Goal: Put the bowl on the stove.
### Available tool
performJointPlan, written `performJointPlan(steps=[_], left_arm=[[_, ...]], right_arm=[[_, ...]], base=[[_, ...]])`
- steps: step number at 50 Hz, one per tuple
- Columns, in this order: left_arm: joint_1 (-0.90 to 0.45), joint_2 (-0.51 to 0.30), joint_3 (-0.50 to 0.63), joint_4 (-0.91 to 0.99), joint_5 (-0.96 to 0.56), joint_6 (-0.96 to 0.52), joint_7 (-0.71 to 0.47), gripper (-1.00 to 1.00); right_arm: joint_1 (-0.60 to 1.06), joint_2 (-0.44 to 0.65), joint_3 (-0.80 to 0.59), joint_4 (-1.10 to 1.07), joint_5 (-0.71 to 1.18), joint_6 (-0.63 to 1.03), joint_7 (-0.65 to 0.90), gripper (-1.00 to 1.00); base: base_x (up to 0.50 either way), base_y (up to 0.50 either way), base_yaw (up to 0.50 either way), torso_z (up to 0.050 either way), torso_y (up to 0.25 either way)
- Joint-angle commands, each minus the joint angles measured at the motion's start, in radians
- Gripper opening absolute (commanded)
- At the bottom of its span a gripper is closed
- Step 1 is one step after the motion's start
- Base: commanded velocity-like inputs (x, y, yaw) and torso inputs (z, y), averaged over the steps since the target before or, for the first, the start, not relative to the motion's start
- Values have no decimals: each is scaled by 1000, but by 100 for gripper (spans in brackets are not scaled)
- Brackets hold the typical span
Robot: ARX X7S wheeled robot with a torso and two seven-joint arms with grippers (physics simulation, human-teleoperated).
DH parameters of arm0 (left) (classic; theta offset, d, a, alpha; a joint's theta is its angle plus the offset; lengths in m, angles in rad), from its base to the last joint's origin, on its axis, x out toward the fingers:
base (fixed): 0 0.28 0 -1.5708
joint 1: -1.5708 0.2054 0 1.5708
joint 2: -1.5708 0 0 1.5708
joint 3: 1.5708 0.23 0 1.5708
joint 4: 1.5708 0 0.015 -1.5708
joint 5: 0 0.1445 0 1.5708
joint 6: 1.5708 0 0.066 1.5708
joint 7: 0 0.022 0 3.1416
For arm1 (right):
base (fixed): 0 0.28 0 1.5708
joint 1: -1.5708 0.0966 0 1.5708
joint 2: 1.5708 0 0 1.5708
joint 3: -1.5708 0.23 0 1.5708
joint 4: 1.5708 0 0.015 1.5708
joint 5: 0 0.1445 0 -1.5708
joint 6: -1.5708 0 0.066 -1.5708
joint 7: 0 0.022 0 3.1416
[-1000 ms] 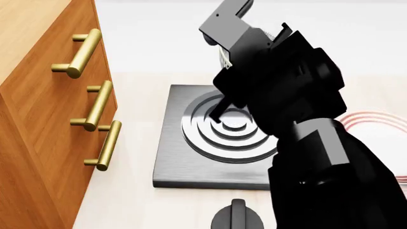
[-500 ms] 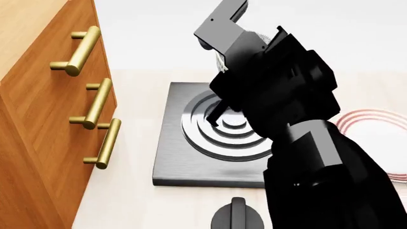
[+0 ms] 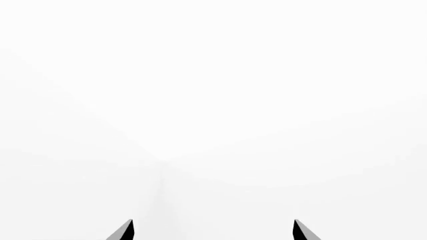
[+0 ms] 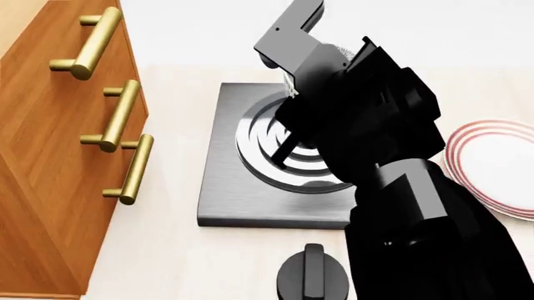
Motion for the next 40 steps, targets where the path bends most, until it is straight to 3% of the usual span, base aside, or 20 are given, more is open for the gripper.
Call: performJointPlan(steps=[1,40], left_arm=[[7,39,-26,1,-2,60,59,100],[7,90,-23,1,43,126,101,100]], right_arm=[[6,-19,24,0,-24,-16,-12,-100],[6,-19,24,0,-24,-16,-12,-100]], base=[[0,0,0,0,0],[0,0,0,0,-85]])
